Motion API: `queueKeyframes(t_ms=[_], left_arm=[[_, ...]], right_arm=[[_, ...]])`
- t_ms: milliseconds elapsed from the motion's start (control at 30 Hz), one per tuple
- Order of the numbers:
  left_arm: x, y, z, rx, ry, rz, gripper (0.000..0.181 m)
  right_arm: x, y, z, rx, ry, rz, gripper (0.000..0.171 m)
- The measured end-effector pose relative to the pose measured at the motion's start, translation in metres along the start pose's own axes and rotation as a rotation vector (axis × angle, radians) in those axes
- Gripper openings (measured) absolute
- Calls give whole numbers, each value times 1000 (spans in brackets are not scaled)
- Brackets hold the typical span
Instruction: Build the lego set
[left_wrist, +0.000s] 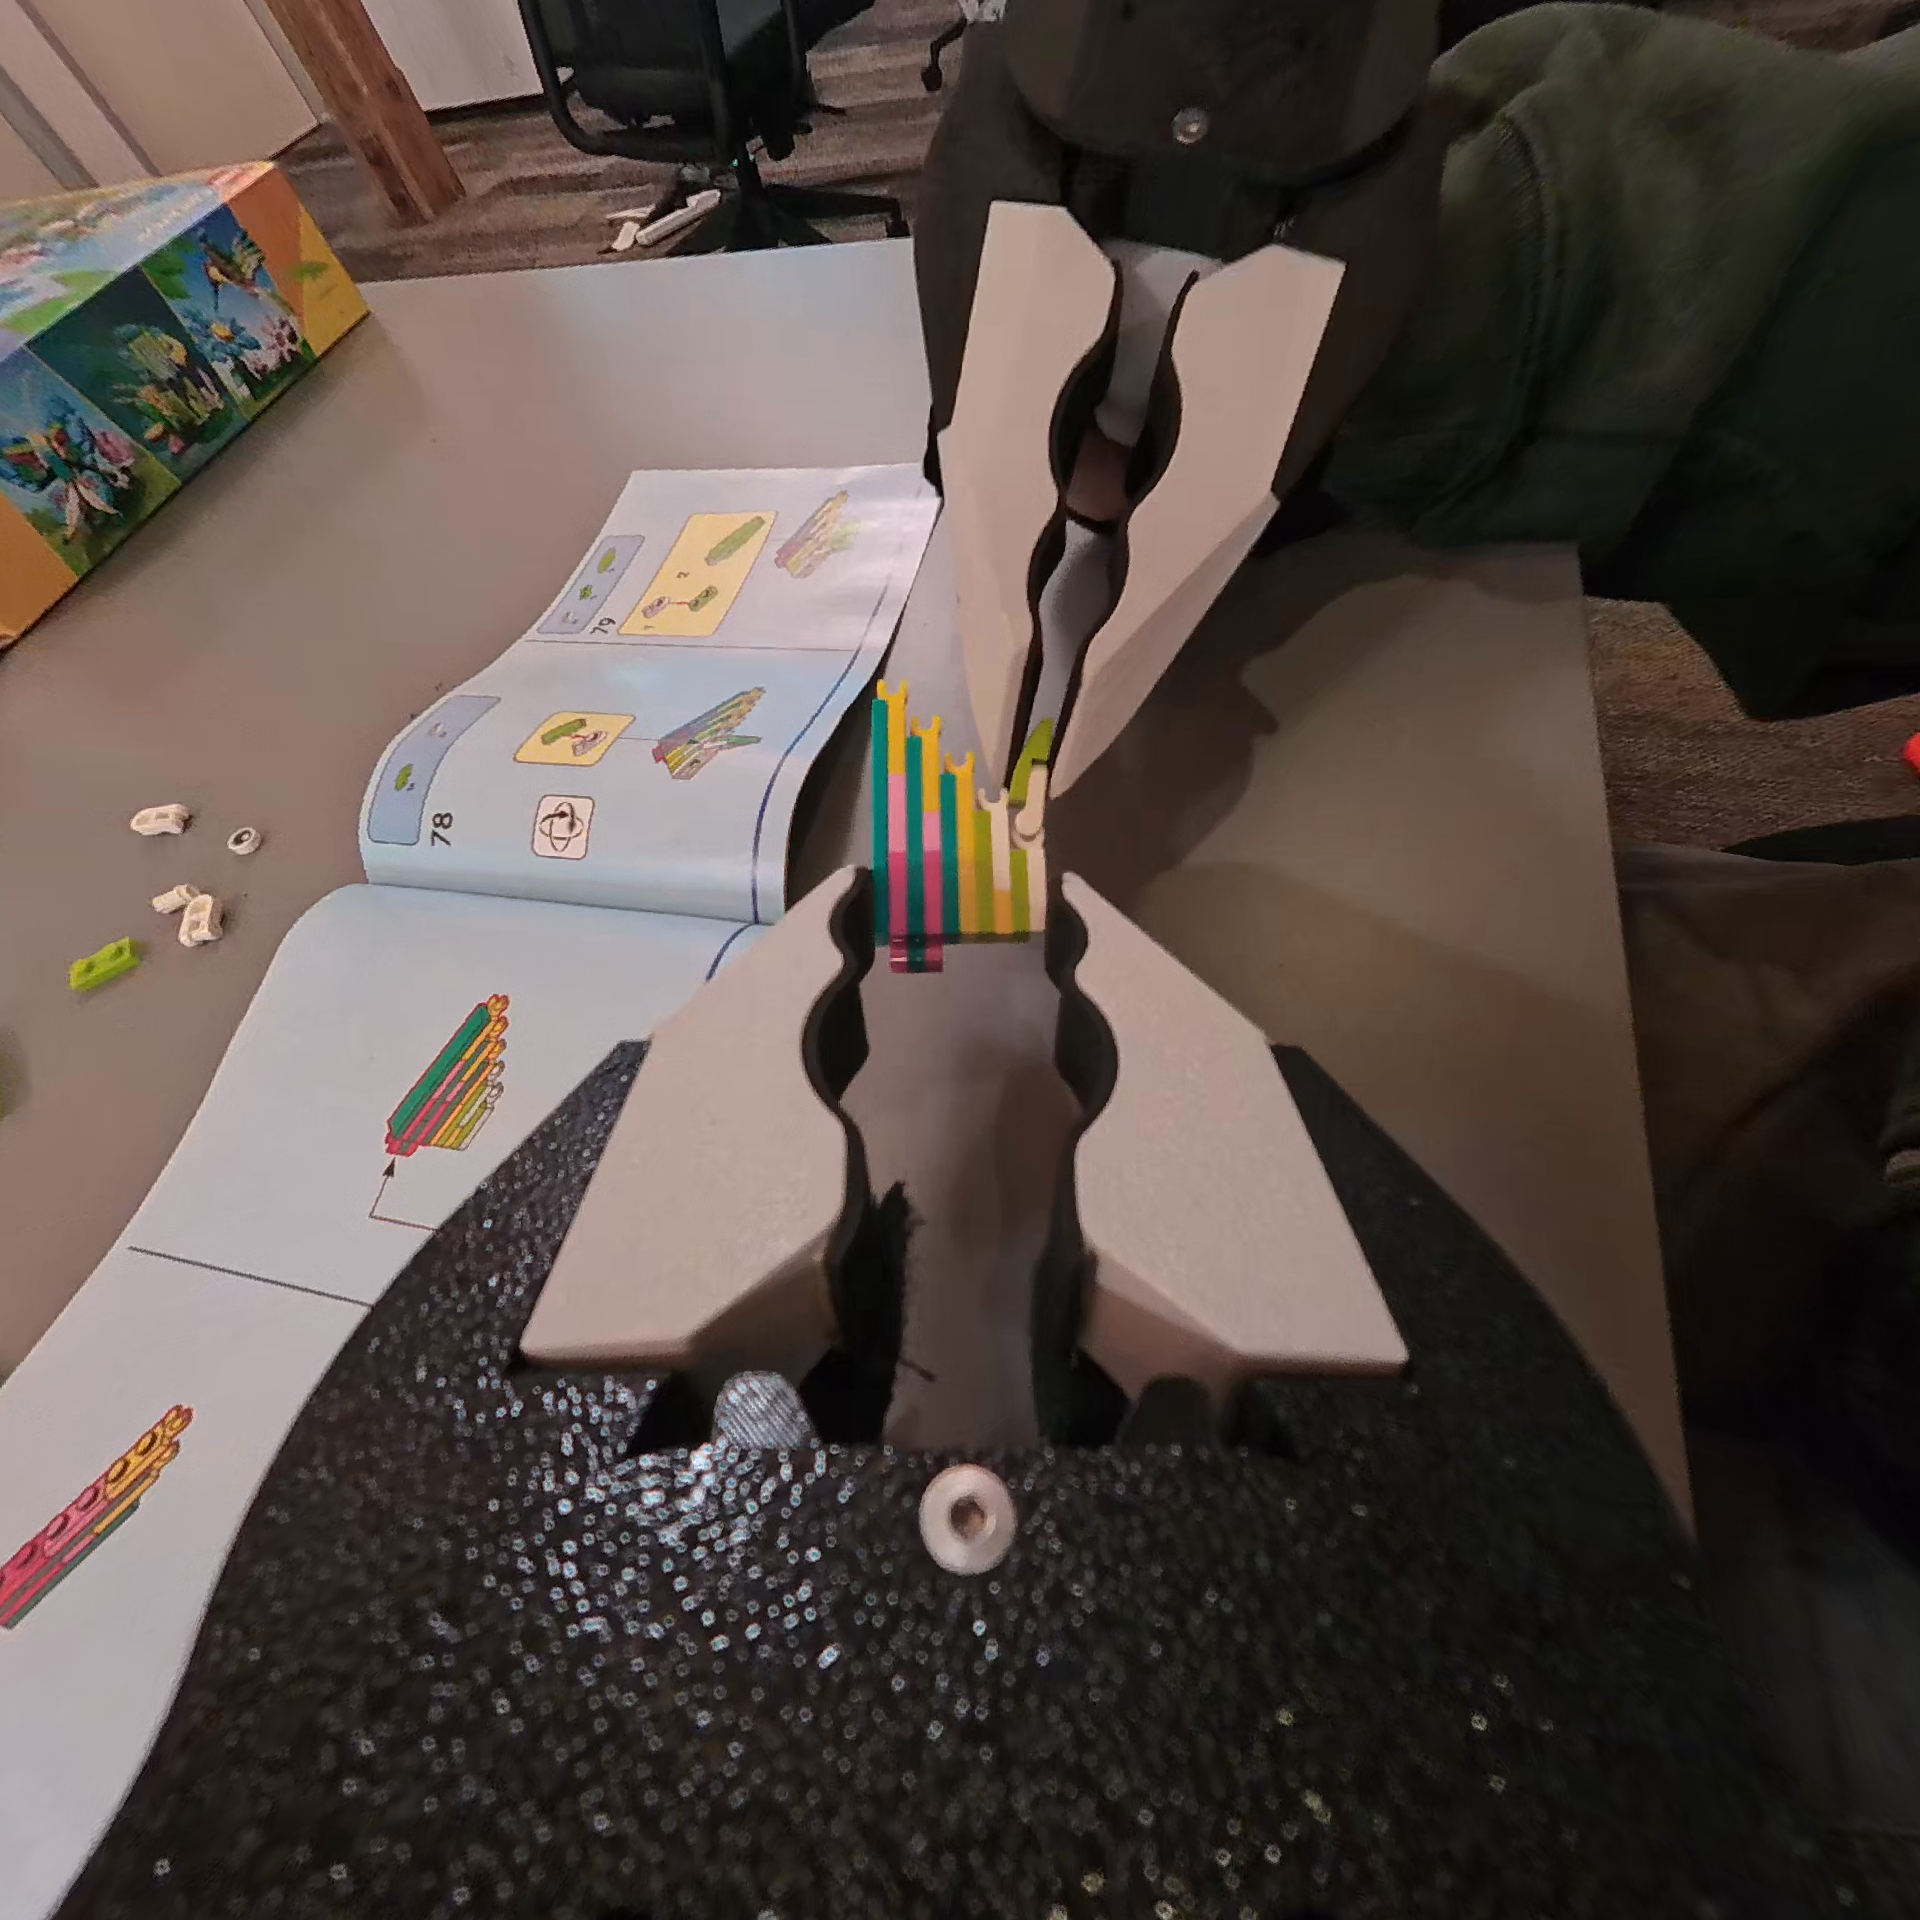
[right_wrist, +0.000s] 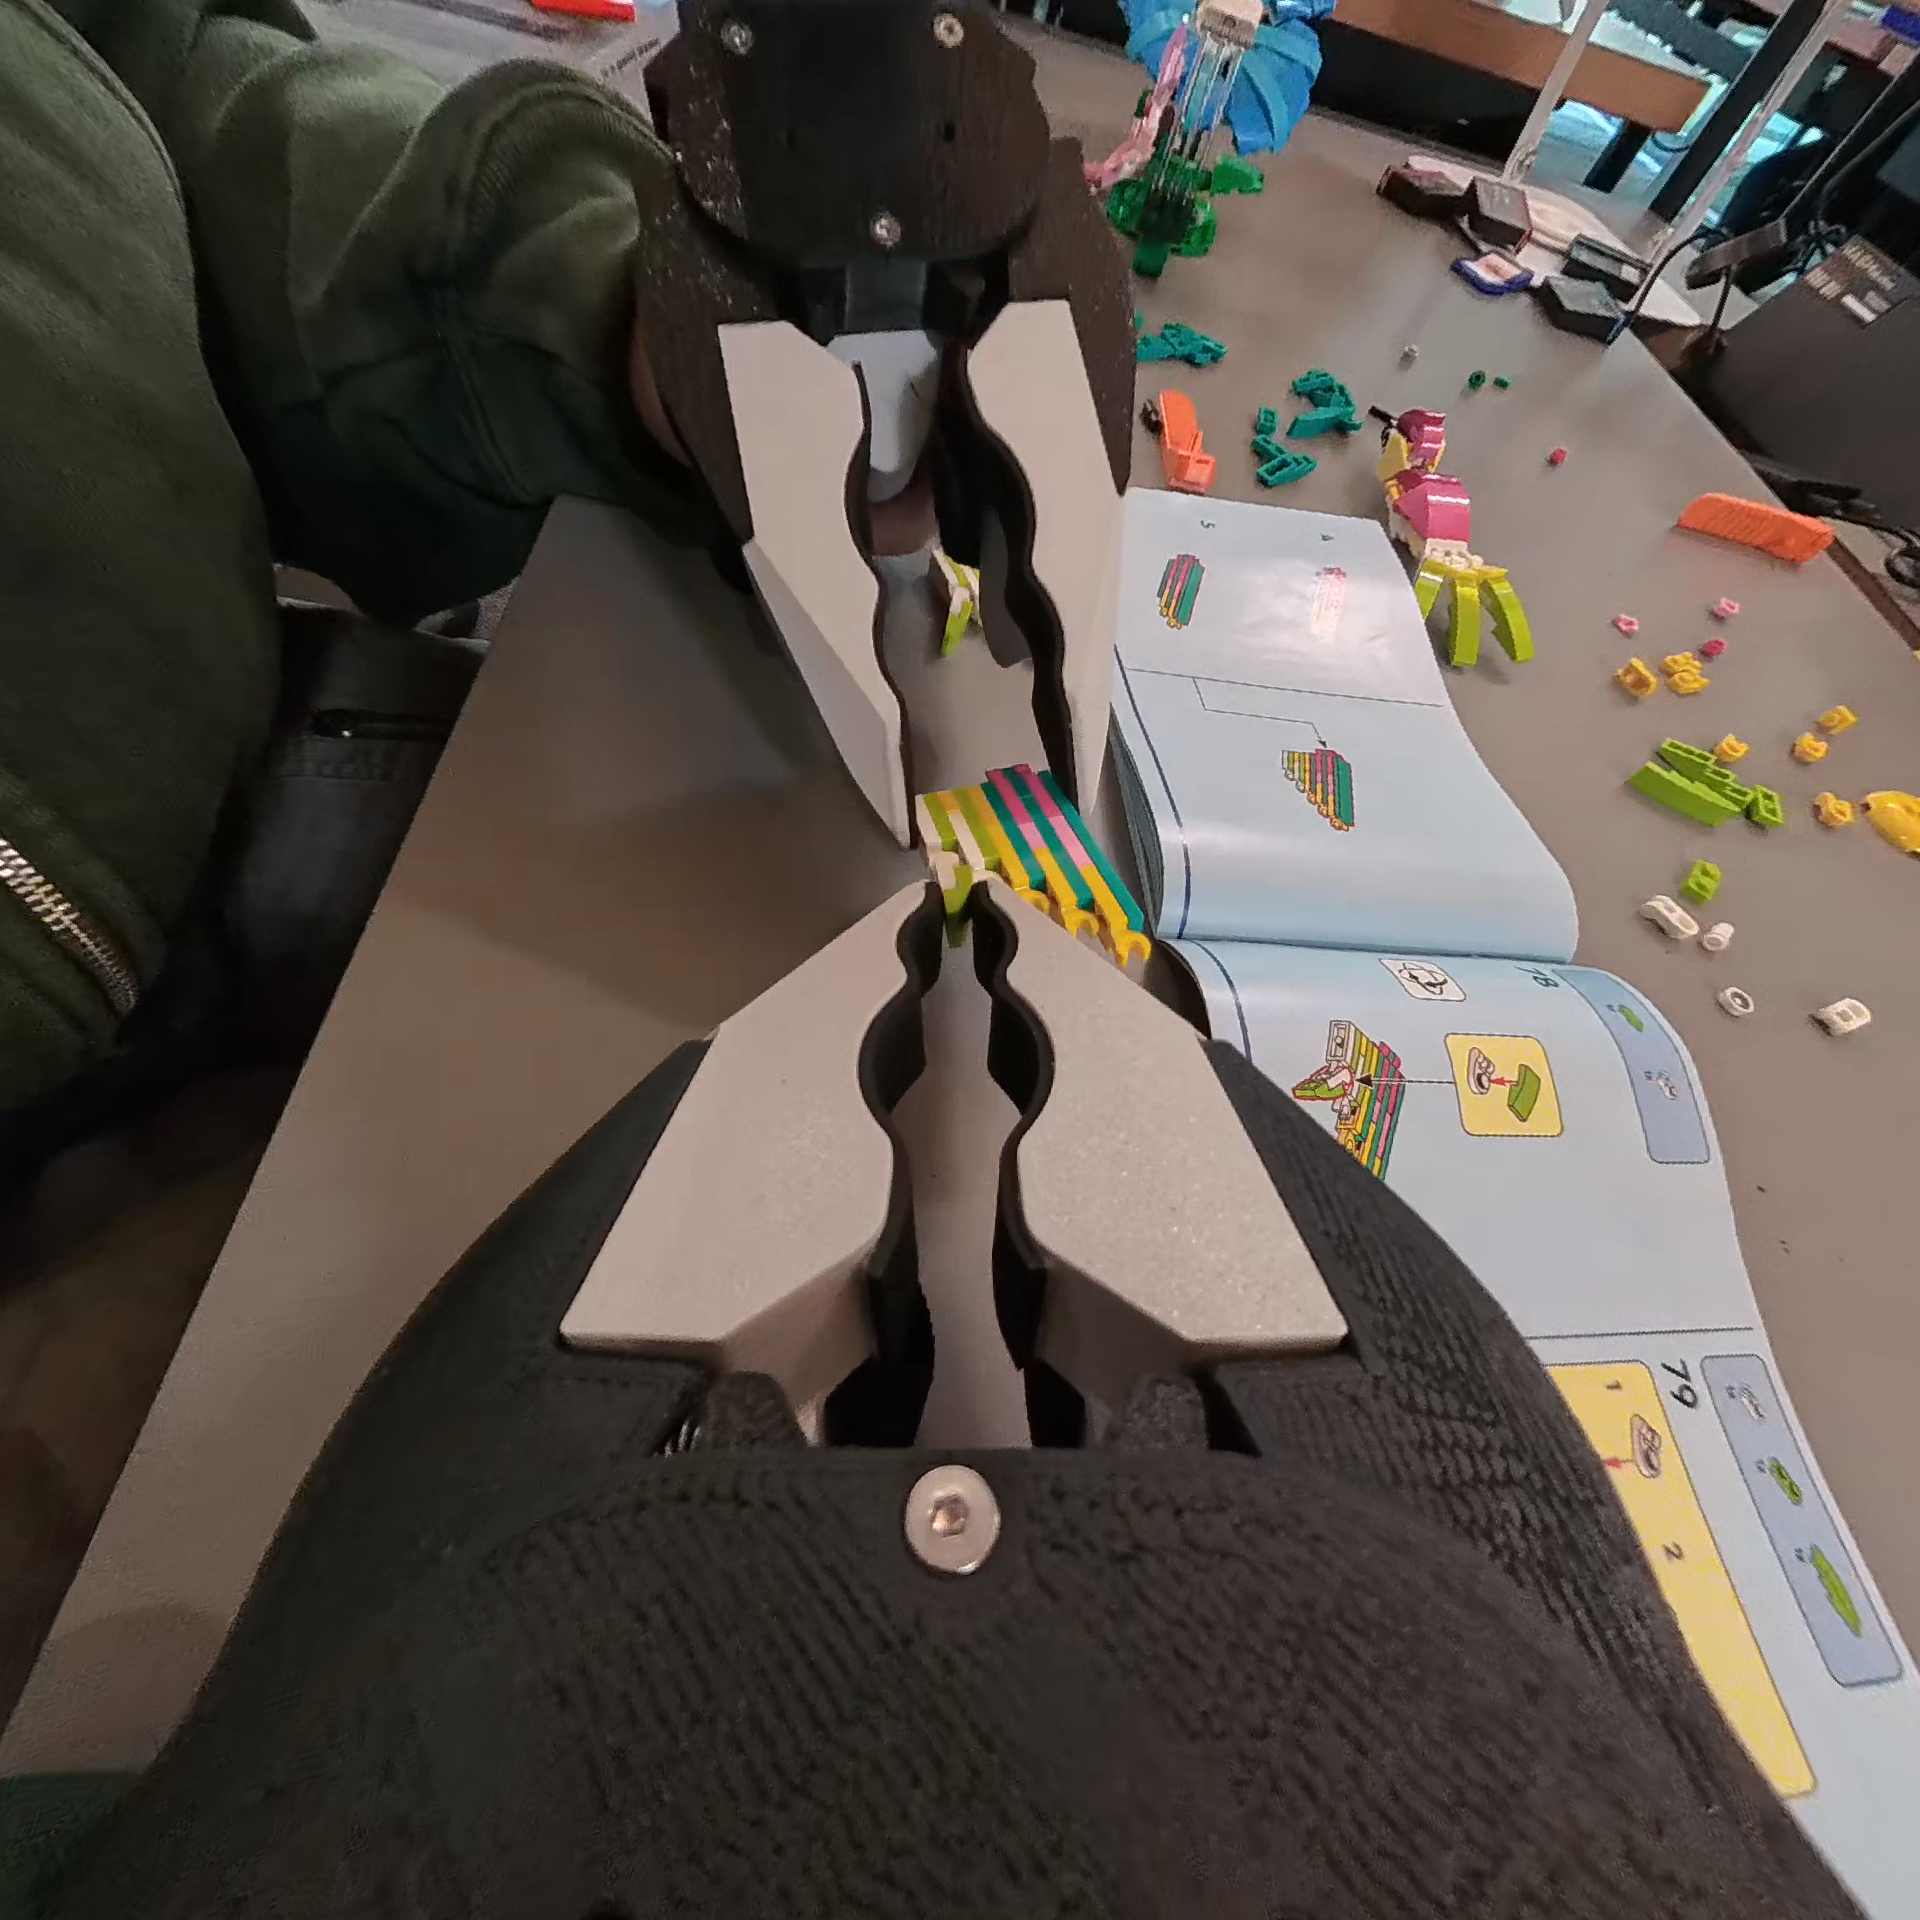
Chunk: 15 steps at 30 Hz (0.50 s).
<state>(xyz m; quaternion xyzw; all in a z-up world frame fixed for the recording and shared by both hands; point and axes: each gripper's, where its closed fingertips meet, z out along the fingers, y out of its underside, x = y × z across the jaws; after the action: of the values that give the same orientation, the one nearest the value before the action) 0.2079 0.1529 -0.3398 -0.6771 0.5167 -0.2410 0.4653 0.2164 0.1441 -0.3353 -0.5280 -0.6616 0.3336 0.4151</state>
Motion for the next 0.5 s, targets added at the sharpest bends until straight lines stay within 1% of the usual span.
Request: queueKeyframes(t_ms=[33, 267, 500], left_arm=[[0, -2, -1, 13, 3, -5, 30], [2, -17, -9, 127, 24, -30, 30], [3, -26, -15, 197, 45, -46, 29]], right_arm=[[0, -2, -1, 11, -3, 9, 4], [0, -17, -8, 123, -24, 58, 4], [-2, -26, -12, 184, -42, 74, 4]])
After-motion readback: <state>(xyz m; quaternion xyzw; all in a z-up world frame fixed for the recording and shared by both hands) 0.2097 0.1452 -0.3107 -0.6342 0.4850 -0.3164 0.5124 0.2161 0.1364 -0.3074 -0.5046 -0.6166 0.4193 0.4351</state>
